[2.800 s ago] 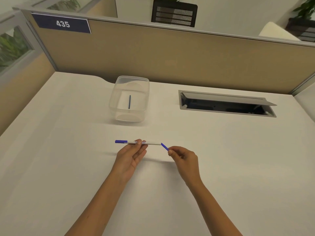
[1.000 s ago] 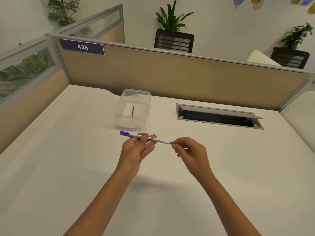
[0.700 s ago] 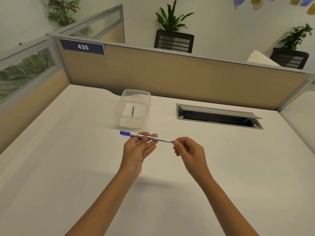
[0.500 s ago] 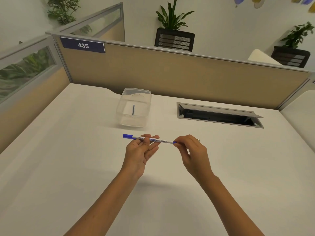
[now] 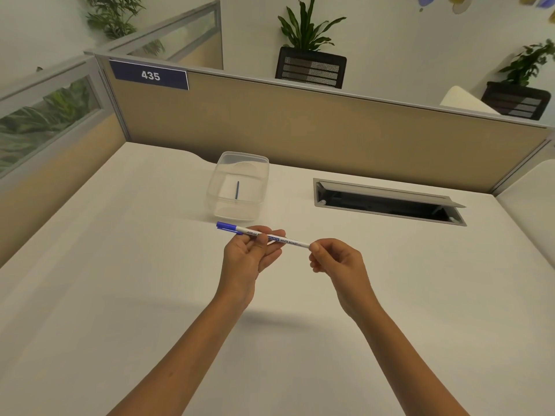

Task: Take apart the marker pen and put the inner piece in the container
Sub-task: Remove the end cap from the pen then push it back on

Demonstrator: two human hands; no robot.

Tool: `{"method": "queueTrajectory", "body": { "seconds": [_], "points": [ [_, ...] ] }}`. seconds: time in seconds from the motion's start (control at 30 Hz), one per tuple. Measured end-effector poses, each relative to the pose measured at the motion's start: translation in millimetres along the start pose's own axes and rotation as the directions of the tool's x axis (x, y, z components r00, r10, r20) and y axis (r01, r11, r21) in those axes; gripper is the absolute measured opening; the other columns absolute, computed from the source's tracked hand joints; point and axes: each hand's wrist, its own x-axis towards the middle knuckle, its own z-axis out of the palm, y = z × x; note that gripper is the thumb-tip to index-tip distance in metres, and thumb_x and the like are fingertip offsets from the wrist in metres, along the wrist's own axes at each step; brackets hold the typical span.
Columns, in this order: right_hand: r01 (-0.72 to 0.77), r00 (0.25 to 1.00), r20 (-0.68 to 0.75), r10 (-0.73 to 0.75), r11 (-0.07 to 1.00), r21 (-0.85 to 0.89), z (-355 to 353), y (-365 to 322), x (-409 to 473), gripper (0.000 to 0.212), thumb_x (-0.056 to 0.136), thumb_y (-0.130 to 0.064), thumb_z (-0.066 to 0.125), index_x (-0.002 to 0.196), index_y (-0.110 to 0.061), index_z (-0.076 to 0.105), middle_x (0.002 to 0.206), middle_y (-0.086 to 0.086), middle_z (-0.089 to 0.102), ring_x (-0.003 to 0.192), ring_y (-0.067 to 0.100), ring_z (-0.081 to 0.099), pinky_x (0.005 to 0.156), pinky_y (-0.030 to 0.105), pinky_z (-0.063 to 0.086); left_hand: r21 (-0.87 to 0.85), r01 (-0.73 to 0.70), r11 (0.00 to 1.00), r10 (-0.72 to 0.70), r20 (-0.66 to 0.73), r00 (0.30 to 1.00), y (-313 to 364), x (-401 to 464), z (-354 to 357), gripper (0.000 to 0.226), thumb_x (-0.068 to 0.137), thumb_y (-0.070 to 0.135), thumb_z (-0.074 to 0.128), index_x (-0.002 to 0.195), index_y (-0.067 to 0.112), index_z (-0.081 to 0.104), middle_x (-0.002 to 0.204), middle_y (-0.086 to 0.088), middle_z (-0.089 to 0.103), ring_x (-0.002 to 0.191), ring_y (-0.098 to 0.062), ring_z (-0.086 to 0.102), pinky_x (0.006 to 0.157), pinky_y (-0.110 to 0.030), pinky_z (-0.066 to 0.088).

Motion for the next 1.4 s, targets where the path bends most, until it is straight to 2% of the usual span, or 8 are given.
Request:
{"method": "queueTrajectory", "body": {
  "seconds": [0.17,0.27,0.43,0.6,0.9,1.03,1.2,1.4],
  "points": [
    [0.252,0.961,-0.033,-0.275,0.917,-0.309,4.3,-1.2,-2.3,0.010,0.088,-0.012,0.061,0.081,-0.019,0.065,0.068,-0.007,0.063,0.064,0.009,0.057,0.058,0.021,0.050,-0.034,0.064,0.997,-0.065,-0.034,0.997,2.2,-1.2,2.9,0.013,0.094,0.011,0.048,0.093,0.009,0.060,0.085,-0.001,0.078,0.085,-0.021,0.073,0.063,-0.023,0.057],
    [0.449,0.862,0.028,-0.506,0.737,-0.504,4.2,-2.2,-2.5,0.007,0.085,-0.005,0.064,0.084,-0.012,0.065,0.073,-0.006,0.063,0.069,0.010,0.054,0.058,0.014,0.043,-0.066,0.129,0.989,-0.132,-0.052,0.990,5.4,-1.5,4.0,0.013,0.094,0.011,0.047,0.093,0.007,0.059,0.082,-0.002,0.078,0.082,-0.020,0.073,0.060,-0.023,0.057],
    [0.594,0.697,0.166,-0.698,0.432,-0.679,0.3,-1.2,-2.0,0.005,0.084,-0.009,0.064,0.082,-0.005,0.066,0.075,0.006,0.069,0.068,0.012,0.055,0.065,0.010,0.037,-0.084,0.217,0.972,-0.222,-0.047,0.974,11.8,-1.4,4.6,0.013,0.096,0.008,0.045,0.092,0.006,0.057,0.077,-0.003,0.077,0.076,-0.020,0.074,0.057,-0.024,0.057],
    [0.686,0.526,0.336,-0.781,0.157,-0.710,-10.3,2.1,-1.0,0.015,0.087,-0.011,0.060,0.083,0.000,0.068,0.077,0.012,0.071,0.065,0.026,0.064,0.057,0.030,0.052,-0.089,0.330,0.940,-0.335,-0.056,0.940,14.1,-1.1,5.8,0.011,0.095,0.007,0.046,0.094,0.004,0.056,0.073,-0.005,0.077,0.070,-0.020,0.074,0.052,-0.025,0.057],
    [0.742,0.427,0.441,-0.790,0.027,-0.670,-18.9,3.8,2.8,0.010,0.081,-0.001,0.068,0.090,-0.002,0.065,0.078,0.012,0.070,0.066,0.024,0.062,0.060,0.027,0.049,-0.180,0.474,0.862,-0.486,-0.024,0.874,12.4,-2.7,6.8,0.013,0.095,0.002,0.044,0.094,0.000,0.056,0.069,-0.011,0.075,0.063,-0.022,0.073,0.047,-0.025,0.056],
    [0.716,0.517,0.418,-0.747,0.111,-0.689,-19.7,4.1,7.9,0.011,0.082,-0.009,0.067,0.089,0.000,0.069,0.080,0.013,0.072,0.068,0.026,0.066,0.057,0.032,0.056,-0.197,0.445,0.873,-0.457,-0.018,0.889,13.4,1.2,5.5,0.012,0.095,0.003,0.046,0.094,0.000,0.057,0.074,-0.012,0.076,0.068,-0.024,0.074,0.049,-0.026,0.057],
    [0.602,0.714,0.226,-0.663,0.417,-0.681,-12.9,5.4,9.6,0.008,0.081,-0.010,0.070,0.088,-0.006,0.069,0.081,0.006,0.071,0.069,0.016,0.063,0.064,0.018,0.047,-0.182,0.402,0.898,-0.404,0.027,0.914,10.5,8.4,1.6,0.012,0.095,0.007,0.047,0.095,0.004,0.059,0.087,-0.012,0.077,0.081,-0.024,0.073,0.056,-0.029,0.058],
    [0.371,0.908,0.031,-0.418,0.767,-0.524,-10.2,15.2,12.6,0.007,0.082,-0.009,0.069,0.088,-0.012,0.070,0.080,-0.002,0.070,0.068,0.005,0.062,0.064,0.008,0.048,-0.082,0.398,0.914,-0.393,0.066,0.917,-1.8,19.9,-15.4,0.021,0.090,0.019,0.057,0.107,0.008,0.063,0.102,-0.009,0.075,0.096,-0.024,0.070,0.062,-0.035,0.059]
  ]
}}
